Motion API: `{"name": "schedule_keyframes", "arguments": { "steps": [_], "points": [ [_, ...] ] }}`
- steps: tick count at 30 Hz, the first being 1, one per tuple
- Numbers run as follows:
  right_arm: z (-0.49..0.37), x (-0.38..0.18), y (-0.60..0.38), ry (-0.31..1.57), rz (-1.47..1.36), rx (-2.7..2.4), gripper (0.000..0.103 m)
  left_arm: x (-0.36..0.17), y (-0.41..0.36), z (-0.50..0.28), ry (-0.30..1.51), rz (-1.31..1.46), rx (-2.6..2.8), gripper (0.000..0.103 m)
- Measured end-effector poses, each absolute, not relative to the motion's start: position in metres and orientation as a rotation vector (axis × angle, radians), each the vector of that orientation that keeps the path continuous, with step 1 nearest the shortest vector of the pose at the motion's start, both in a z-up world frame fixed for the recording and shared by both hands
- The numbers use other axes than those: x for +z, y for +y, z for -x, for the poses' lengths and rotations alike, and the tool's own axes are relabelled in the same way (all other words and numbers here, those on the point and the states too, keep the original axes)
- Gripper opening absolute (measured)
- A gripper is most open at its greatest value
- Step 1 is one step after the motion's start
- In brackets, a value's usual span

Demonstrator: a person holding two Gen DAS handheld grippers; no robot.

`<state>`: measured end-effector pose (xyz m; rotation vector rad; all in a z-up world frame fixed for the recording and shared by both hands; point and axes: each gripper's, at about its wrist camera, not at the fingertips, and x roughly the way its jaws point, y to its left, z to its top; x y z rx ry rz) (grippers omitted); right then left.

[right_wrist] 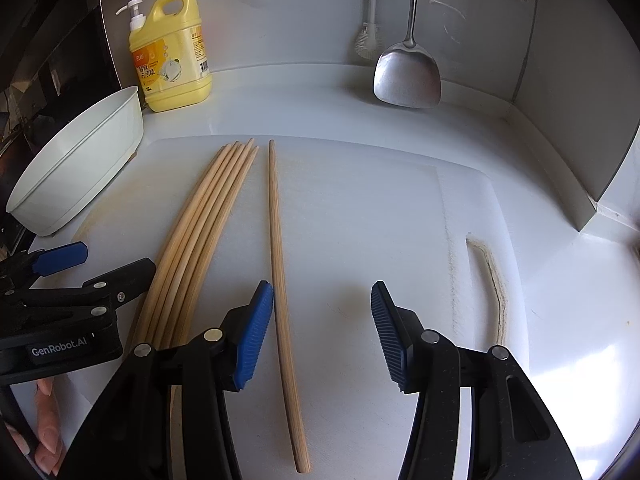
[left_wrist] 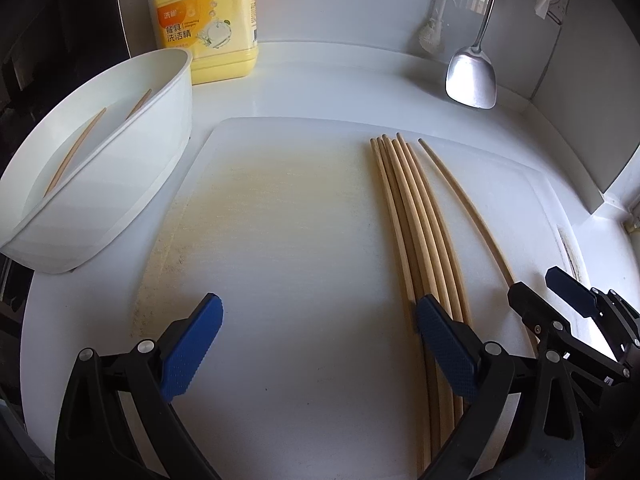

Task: Organize utensils
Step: 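Push one chopstick away from the row with the right tool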

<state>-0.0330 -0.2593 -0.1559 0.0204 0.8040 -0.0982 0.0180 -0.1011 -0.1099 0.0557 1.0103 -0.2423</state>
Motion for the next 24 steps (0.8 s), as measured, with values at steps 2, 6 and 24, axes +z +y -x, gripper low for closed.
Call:
{"name": "schedule_keyframes", "arguments": {
  "steps": [2, 6, 24],
  "points": [
    [0.0335, -0.1561, -0.2598, 0.802, -0.02, -0.097, 0.05, -0.1104, -0.1007, -0.0185, 1.006, -0.057, -0.237, 0.096],
    [0.0339, -0.1559, -0.2599, 0.8, -0.021, -0.1, 0.05, -0.112, -0.0992, -0.0208, 1.001, -0.05, -0.241, 0.098],
    [0.031, -0.1563, -0.2611, 0.804, -0.018, -0.102, 0.05, -0.1123, -0.0936, -0.0215, 0.994, -0.047, -0.236, 0.098]
  ]
}}
